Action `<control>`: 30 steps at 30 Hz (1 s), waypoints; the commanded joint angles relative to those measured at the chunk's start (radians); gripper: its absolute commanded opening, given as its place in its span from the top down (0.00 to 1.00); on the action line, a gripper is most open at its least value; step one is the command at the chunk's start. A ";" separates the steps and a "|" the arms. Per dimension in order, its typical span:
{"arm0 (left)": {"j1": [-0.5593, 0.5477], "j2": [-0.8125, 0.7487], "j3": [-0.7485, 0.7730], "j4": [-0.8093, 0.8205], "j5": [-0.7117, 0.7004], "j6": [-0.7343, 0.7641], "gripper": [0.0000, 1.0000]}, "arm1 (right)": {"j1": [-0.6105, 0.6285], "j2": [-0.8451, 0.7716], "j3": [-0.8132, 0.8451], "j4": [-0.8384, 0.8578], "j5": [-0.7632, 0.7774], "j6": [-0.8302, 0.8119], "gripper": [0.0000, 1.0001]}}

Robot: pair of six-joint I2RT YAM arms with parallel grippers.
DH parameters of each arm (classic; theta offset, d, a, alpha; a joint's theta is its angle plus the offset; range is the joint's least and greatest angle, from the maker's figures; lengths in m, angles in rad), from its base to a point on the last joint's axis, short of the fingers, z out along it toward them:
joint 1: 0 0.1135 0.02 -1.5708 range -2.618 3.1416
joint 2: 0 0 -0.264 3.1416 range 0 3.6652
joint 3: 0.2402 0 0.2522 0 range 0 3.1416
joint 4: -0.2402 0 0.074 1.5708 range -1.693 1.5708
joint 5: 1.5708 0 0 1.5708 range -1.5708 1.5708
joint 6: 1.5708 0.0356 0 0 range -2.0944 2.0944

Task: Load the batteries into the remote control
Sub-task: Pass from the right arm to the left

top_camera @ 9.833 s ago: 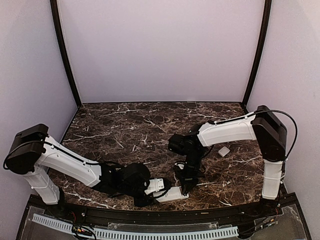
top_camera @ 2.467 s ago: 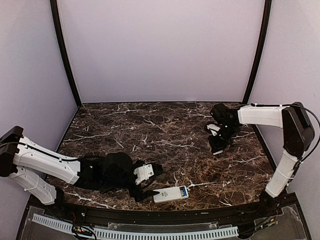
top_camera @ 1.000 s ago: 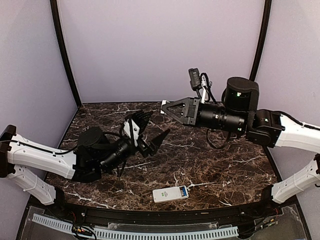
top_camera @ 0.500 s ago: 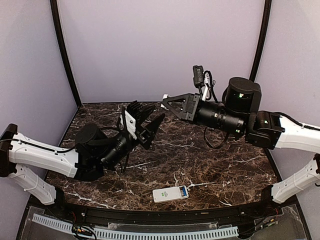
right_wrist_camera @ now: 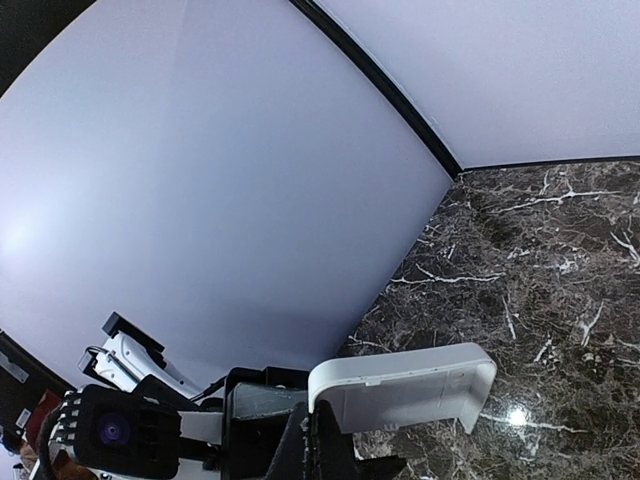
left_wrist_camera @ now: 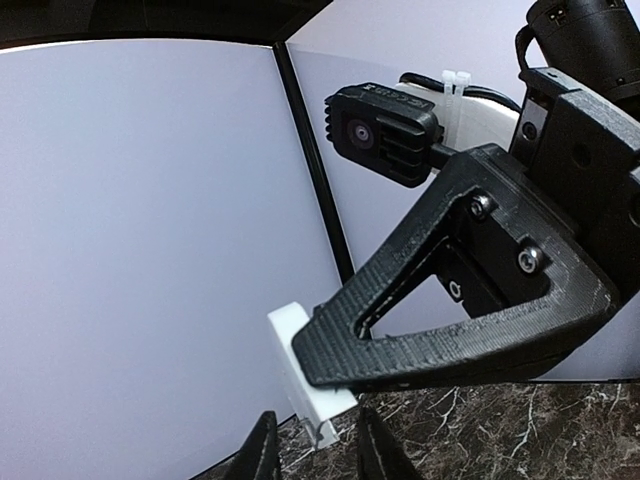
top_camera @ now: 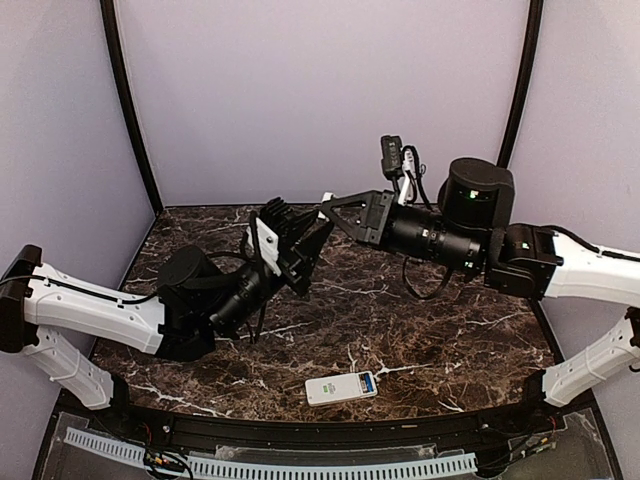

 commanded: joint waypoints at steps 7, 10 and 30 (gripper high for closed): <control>-0.003 0.014 0.033 0.060 -0.014 0.032 0.93 | 0.015 0.018 -0.028 0.057 -0.022 0.027 1.00; -0.003 0.020 0.031 0.072 -0.013 0.045 0.99 | 0.014 0.024 -0.027 0.059 -0.030 0.029 1.00; -0.032 -0.103 -0.201 0.046 0.176 0.778 1.00 | -0.161 -0.189 0.167 -0.729 -0.228 0.022 0.50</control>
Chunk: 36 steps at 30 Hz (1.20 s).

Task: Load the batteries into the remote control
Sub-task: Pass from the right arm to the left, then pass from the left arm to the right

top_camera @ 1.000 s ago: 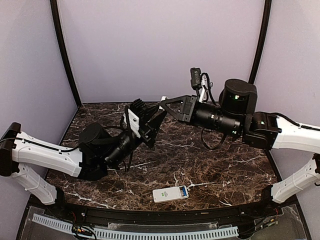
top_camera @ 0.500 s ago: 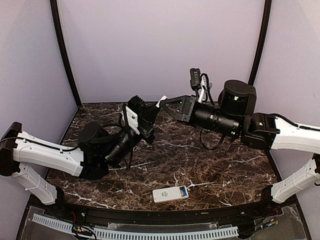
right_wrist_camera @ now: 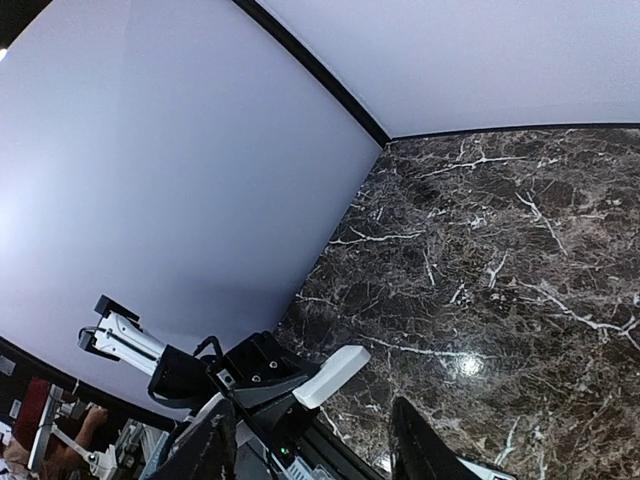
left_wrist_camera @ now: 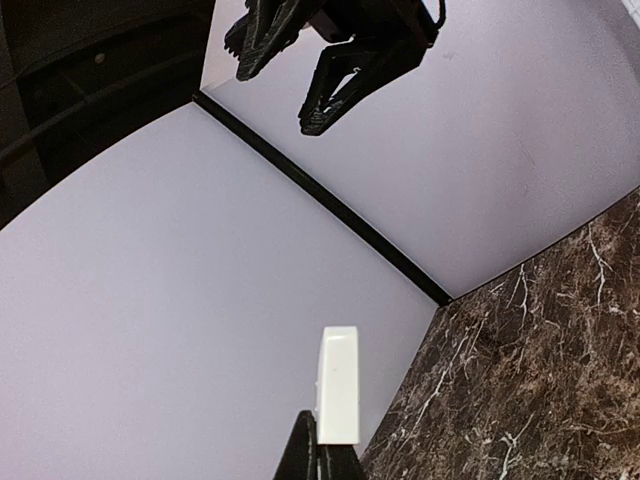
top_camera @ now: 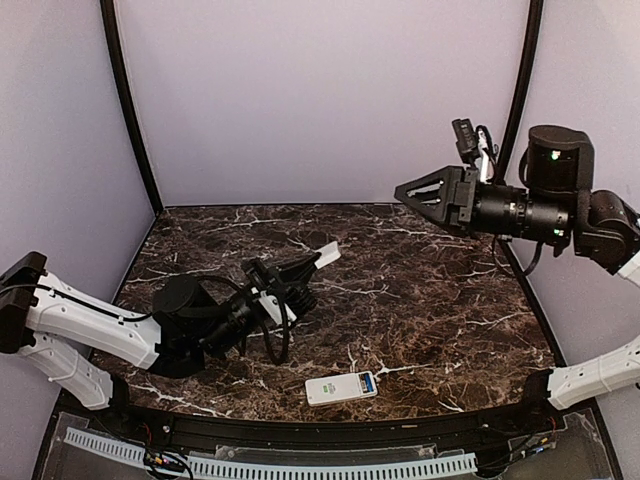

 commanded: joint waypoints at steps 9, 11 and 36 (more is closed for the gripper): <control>-0.078 -0.040 -0.039 0.026 0.023 0.493 1.00 | -0.091 0.180 0.042 -0.089 -0.418 0.030 0.39; -0.081 -0.038 -0.039 0.037 0.022 0.494 1.00 | -0.092 0.203 0.024 -0.011 -0.472 0.050 0.40; -0.082 -0.009 -0.043 0.053 0.012 0.495 1.00 | -0.092 0.250 -0.116 0.236 -0.630 0.215 0.96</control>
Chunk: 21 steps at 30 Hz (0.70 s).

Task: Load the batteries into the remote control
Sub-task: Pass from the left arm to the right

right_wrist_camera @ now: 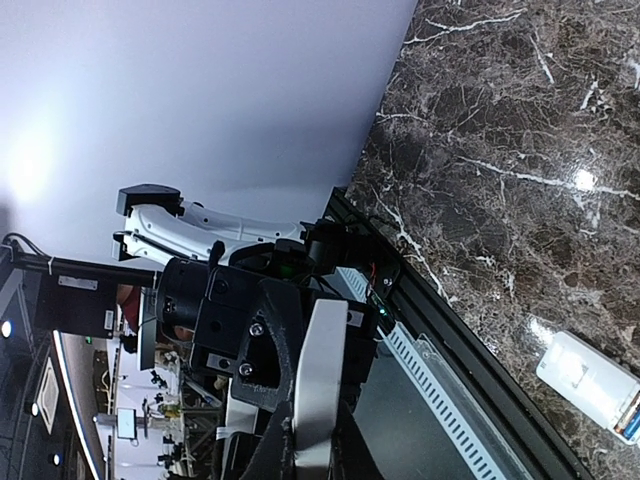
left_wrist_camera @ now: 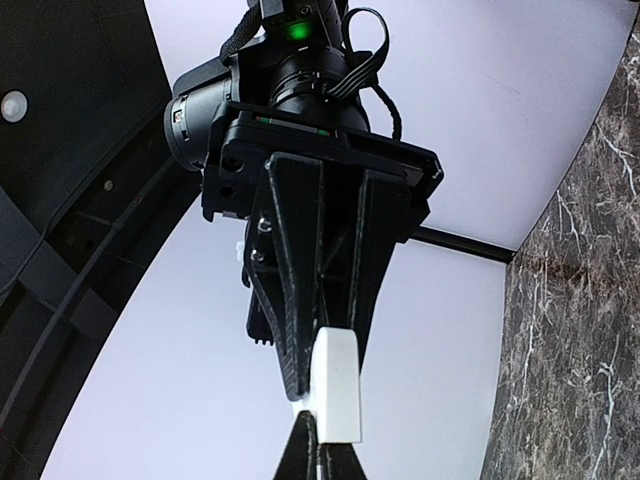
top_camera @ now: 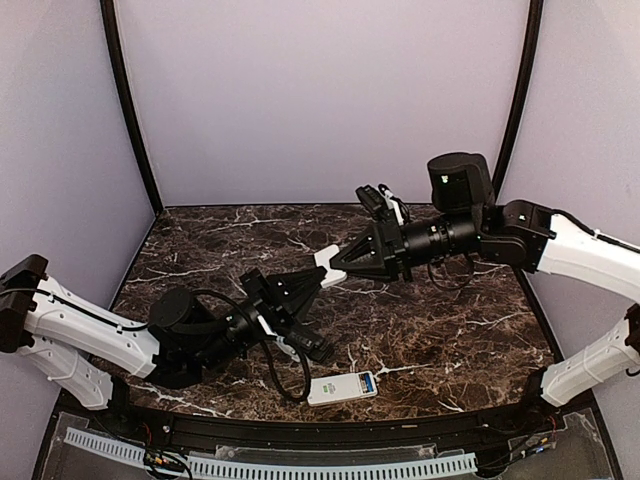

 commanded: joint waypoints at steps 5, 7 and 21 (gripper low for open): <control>-0.004 0.004 -0.009 0.024 -0.013 -0.039 0.99 | -0.004 -0.005 -0.048 0.081 -0.002 -0.012 1.00; -0.004 0.009 -0.009 0.035 -0.024 -0.037 0.96 | -0.009 -0.014 -0.065 0.101 0.001 -0.004 1.00; -0.004 0.026 -0.010 0.040 -0.054 -0.036 0.68 | -0.022 -0.052 -0.126 0.183 0.020 0.044 1.00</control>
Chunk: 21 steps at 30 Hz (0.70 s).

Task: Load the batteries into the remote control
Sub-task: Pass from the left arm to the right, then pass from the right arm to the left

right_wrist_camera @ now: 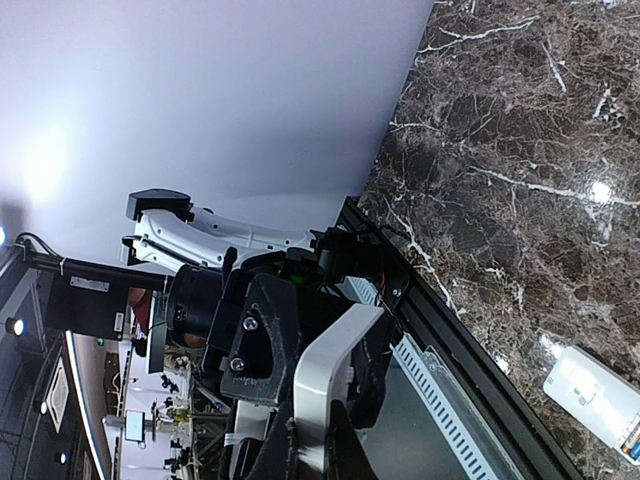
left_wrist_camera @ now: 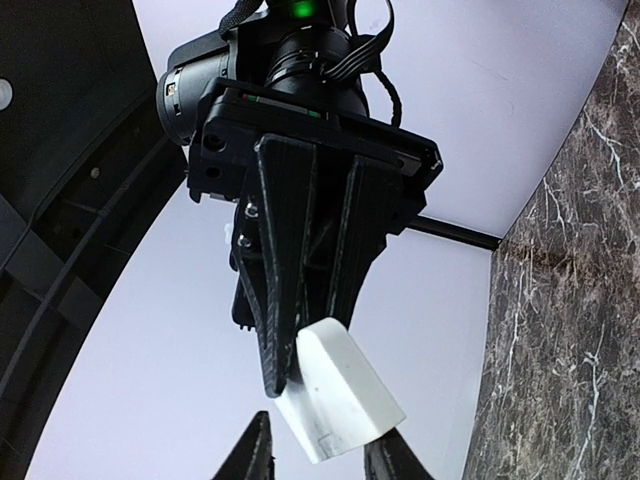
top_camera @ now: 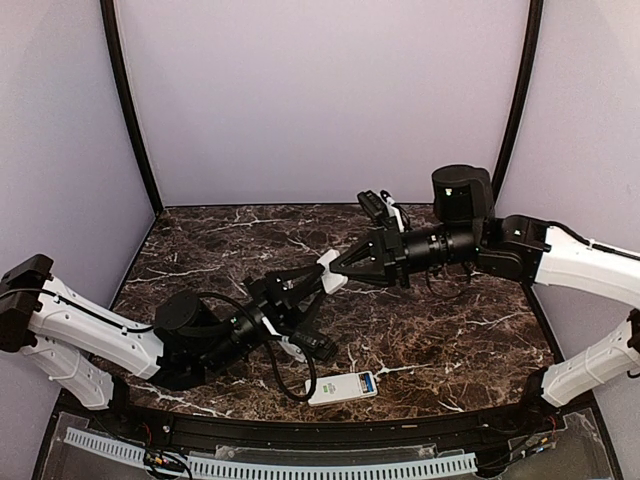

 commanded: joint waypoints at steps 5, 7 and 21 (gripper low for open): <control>-0.004 0.011 -0.006 0.042 -0.048 -0.039 0.47 | -0.021 -0.052 -0.044 0.033 0.049 0.011 1.00; -0.004 0.010 -0.005 0.031 -0.065 -0.058 0.45 | -0.026 -0.059 -0.053 0.032 0.055 0.011 1.00; 0.153 -0.358 -0.004 -0.507 0.365 -1.365 0.28 | -0.039 -0.092 0.009 -0.021 0.007 -0.222 1.00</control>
